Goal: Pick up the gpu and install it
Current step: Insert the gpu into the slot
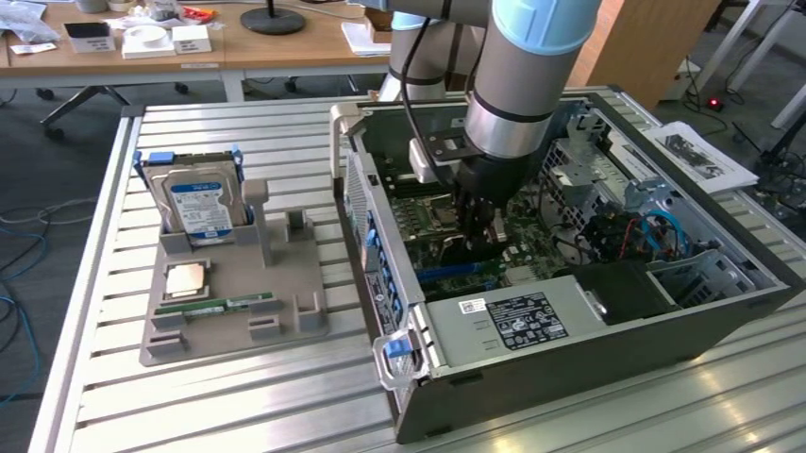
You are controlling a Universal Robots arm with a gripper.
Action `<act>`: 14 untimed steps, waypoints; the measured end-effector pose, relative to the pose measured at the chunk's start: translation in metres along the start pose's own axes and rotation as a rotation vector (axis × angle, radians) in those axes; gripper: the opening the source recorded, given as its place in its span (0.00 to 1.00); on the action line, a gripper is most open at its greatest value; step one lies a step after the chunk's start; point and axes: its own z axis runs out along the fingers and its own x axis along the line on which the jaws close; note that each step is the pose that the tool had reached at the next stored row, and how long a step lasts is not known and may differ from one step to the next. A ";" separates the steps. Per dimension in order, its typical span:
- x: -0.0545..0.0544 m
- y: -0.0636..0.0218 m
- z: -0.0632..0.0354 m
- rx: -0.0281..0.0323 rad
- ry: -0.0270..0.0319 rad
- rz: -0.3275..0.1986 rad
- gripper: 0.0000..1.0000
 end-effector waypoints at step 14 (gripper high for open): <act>0.000 0.0006 0.0032 0.0001 0.0001 0.003 0.27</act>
